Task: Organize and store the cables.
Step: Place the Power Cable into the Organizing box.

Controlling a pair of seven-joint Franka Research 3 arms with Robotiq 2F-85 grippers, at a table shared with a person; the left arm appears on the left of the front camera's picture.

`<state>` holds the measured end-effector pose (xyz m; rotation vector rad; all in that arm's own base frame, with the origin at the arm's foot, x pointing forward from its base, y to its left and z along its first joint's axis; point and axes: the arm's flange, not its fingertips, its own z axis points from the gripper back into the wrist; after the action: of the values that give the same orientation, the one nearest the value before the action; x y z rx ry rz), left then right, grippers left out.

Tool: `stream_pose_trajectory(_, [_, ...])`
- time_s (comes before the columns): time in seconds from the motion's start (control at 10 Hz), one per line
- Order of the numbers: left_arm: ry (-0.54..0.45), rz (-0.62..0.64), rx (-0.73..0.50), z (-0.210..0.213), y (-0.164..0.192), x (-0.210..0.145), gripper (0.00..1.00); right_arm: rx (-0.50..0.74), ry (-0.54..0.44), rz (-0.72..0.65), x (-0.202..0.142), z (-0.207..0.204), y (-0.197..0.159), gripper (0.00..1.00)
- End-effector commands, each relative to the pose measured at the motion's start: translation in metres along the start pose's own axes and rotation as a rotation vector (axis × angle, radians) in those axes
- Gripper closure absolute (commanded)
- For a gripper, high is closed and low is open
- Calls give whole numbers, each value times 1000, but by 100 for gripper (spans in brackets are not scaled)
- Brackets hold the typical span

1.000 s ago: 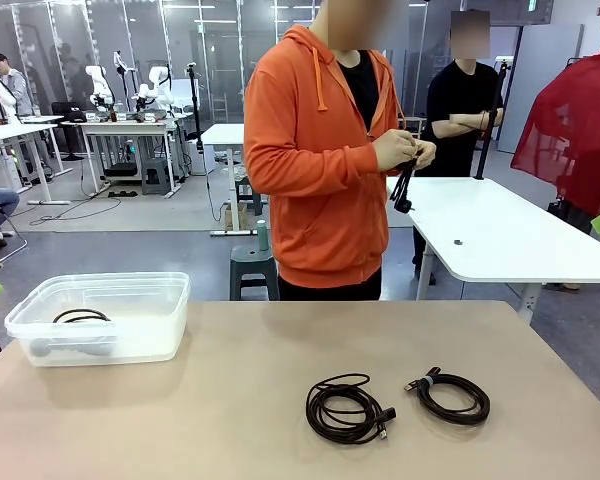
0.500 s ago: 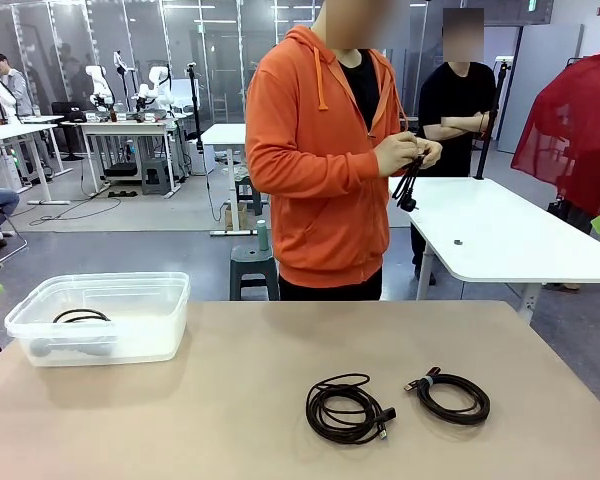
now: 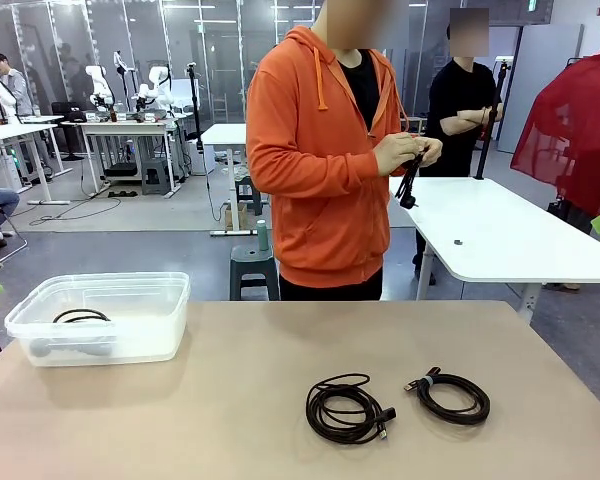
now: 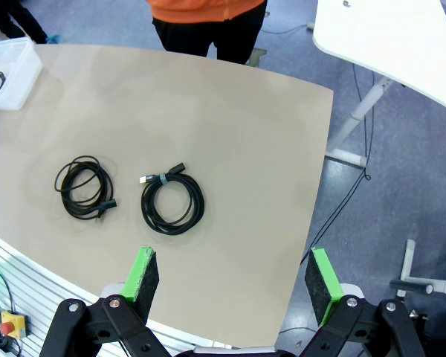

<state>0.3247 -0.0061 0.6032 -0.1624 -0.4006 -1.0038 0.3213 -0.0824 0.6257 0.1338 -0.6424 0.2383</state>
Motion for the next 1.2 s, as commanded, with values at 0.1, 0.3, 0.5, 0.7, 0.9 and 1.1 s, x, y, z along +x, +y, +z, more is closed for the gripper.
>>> stream_pose_trajectory(0.1, [6,11,13,2,0,0,29,2,-5,2,0,0,0,0])
stream_pose_trajectory(0.3, [6,11,13,2,0,0,29,2,-5,2,0,0,0,0])
stream_pose_trajectory(0.5, [6,11,13,2,0,0,29,2,-5,2,0,0,0,0])
stream_pose_trajectory(0.7, [6,11,13,2,0,0,29,2,-5,2,0,0,0,0])
stream_pose_trajectory(0.9, [6,11,13,2,0,0,29,2,-5,2,0,0,0,0])
stream_pose_trajectory(1.1, [6,11,13,2,0,0,29,2,-5,2,0,0,0,0])
